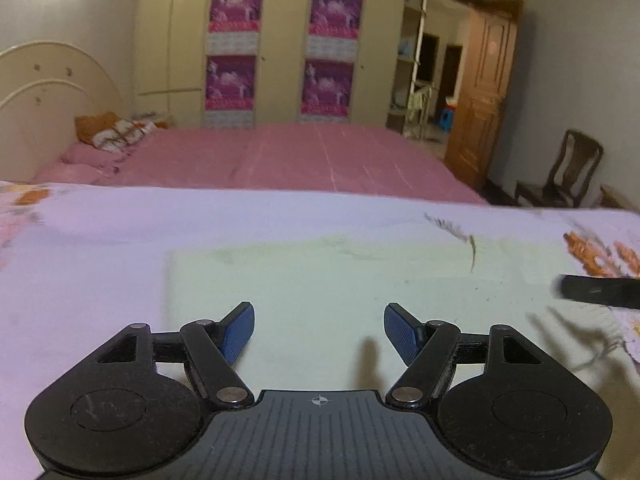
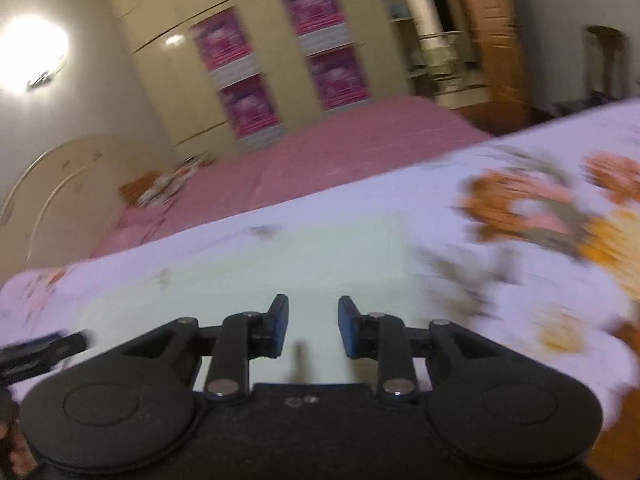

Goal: Fold small clothes

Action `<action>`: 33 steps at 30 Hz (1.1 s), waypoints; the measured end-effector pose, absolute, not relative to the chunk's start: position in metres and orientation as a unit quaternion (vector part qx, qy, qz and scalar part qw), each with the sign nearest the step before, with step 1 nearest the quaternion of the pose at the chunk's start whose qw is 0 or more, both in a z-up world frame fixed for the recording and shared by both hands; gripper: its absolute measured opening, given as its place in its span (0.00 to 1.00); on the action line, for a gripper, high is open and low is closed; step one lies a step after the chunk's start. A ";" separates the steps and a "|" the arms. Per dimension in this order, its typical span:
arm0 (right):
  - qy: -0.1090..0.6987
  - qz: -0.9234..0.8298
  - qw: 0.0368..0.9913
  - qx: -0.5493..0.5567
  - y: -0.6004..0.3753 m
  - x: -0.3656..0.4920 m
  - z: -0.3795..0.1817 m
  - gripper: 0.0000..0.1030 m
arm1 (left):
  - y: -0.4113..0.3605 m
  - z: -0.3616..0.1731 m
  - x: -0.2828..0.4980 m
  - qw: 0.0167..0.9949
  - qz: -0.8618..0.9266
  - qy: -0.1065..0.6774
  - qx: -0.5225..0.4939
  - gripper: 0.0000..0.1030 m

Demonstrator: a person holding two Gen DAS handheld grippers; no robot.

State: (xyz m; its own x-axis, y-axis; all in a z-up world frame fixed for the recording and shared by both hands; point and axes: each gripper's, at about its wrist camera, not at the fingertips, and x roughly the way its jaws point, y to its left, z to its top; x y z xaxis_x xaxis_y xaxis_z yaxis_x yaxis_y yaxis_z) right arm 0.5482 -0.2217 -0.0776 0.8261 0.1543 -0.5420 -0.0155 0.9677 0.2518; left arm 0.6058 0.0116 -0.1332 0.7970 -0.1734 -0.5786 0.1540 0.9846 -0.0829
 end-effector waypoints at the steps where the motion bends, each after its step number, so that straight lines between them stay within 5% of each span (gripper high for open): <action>1: 0.295 0.057 0.948 0.103 -0.207 0.558 -0.082 0.27 | 0.003 -0.135 0.611 0.947 -0.093 0.307 -0.010 0.69; 6: 0.322 0.104 0.939 0.063 -0.158 0.589 -0.106 0.28 | -0.010 -0.145 0.628 0.946 -0.084 0.311 0.035 0.69; 12: 0.315 0.046 0.947 0.045 -0.199 0.586 -0.102 0.22 | 0.071 -0.149 0.629 0.948 -0.043 0.315 -0.014 0.69; 14: 0.312 0.018 0.948 0.051 -0.223 0.582 -0.100 0.18 | 0.082 -0.153 0.626 0.948 -0.027 0.318 -0.005 0.82; 19: 0.313 0.005 0.948 0.060 -0.245 0.581 -0.103 0.15 | 0.084 -0.161 0.624 0.949 -0.021 0.314 -0.009 0.83; 28: 0.301 -0.006 0.952 0.053 -0.232 0.573 -0.092 0.42 | 0.066 -0.136 0.611 0.954 -0.015 0.298 0.015 0.84; 33: 0.298 0.017 0.952 0.065 -0.219 0.565 -0.083 0.41 | 0.040 -0.125 0.596 0.956 -0.043 0.291 0.009 0.84</action>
State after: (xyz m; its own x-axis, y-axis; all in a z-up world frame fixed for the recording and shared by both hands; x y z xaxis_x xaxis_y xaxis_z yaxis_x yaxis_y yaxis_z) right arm 0.5649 -0.2192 -0.0829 0.8213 0.0719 -0.5660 0.0056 0.9910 0.1340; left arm 0.5955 0.0404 -0.1248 0.8265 -0.0765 -0.5577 0.0865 0.9962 -0.0085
